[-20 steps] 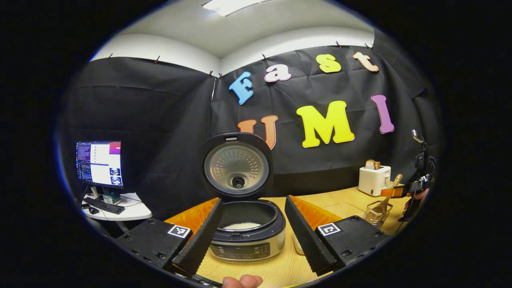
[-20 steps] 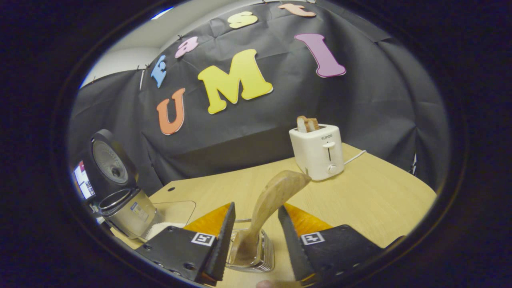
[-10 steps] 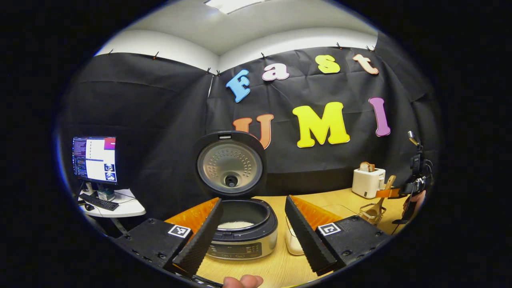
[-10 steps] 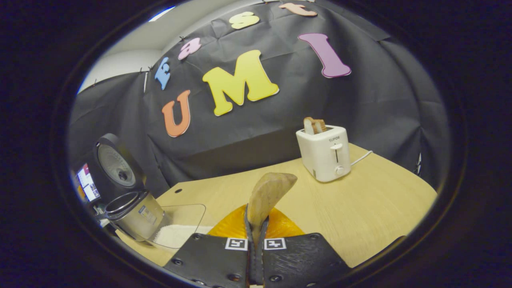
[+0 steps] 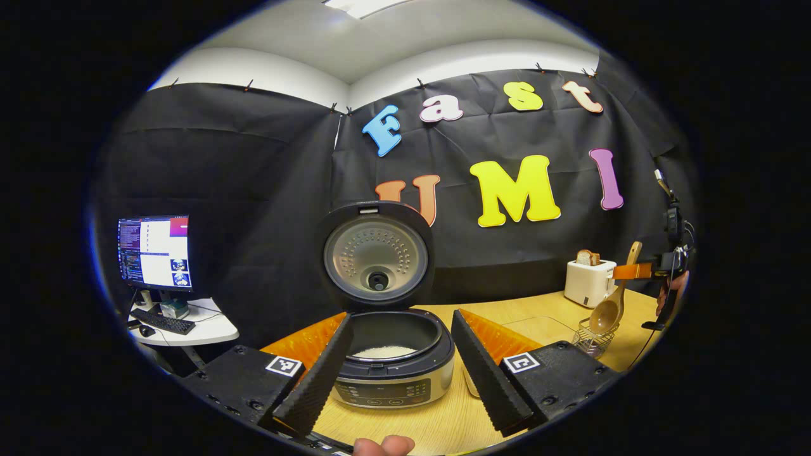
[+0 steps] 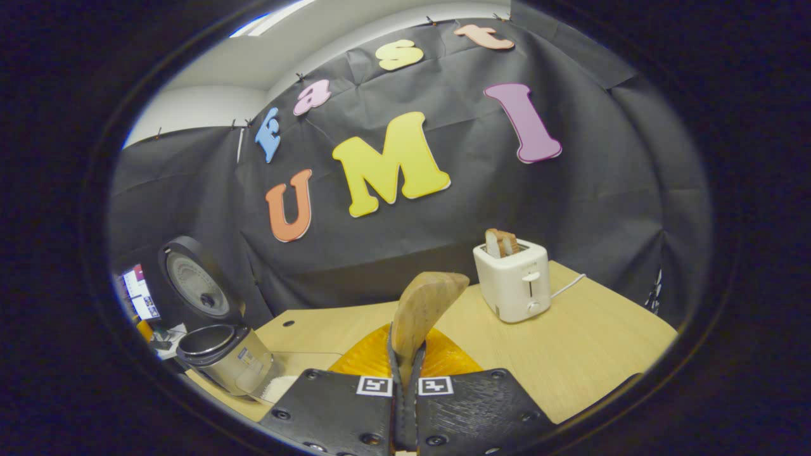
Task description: Close the left gripper, press the button to open the rice cooker; take a wooden spoon from the chopstick holder with the right hand, scoop a spoonful of rice and pour it into the rice cooker, then put the wooden spoon back into the chopstick holder.
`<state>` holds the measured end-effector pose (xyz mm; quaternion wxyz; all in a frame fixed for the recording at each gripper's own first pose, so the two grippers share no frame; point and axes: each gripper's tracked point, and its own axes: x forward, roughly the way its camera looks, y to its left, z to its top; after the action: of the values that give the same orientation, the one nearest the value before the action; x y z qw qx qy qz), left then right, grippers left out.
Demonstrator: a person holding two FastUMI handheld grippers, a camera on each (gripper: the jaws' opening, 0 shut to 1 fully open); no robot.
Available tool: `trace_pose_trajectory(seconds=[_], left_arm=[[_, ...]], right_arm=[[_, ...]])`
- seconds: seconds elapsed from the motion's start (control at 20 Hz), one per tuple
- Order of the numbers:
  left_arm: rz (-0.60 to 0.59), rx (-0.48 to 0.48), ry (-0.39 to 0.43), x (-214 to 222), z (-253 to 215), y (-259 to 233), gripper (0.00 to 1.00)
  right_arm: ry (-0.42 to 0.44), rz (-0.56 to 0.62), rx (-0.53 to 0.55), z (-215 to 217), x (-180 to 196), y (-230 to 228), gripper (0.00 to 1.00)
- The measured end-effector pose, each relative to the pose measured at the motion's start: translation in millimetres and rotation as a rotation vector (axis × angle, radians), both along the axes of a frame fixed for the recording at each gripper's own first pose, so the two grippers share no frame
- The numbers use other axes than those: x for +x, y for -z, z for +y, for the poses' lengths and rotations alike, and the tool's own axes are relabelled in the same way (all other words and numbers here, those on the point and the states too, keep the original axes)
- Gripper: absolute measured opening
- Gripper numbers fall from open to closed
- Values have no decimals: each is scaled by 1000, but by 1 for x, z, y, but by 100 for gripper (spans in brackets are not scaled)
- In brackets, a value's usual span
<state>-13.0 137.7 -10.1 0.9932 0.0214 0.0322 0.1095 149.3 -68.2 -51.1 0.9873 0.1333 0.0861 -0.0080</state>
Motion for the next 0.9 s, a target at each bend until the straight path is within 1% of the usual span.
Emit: trace_pose_trajectory(seconds=[0.15, 0.2, 0.3, 0.5, 0.65, 0.7, 0.75, 0.9], left_arm=[[22, -9, -6, 0, 6, 6, 99], [30, 0, -15, -2, 10, 7, 99], [34, 20, -33, -4, 20, 8, 99], [25, -10, -45, -8, 33, 6, 99], [30, 7, -62, -13, 47, 5, 99], [33, 24, -70, -16, 52, 4, 95], [33, 40, -81, -19, 58, 4, 99], [38, 55, -93, -21, 64, 5, 99]], right_arm=[[-25, -25, -28, 17, -1, -22, 1], [-37, -37, -39, 25, 0, -30, 0], [-73, -55, -52, 48, 3, -44, 0], [-154, -56, -64, 101, 14, -58, 0], [-215, -44, -64, 144, 18, -54, 0], [-228, -38, -71, 156, 21, -49, 0], [-238, -30, -87, 166, 23, -41, 2], [-248, 15, -189, 184, 31, -11, 0]])
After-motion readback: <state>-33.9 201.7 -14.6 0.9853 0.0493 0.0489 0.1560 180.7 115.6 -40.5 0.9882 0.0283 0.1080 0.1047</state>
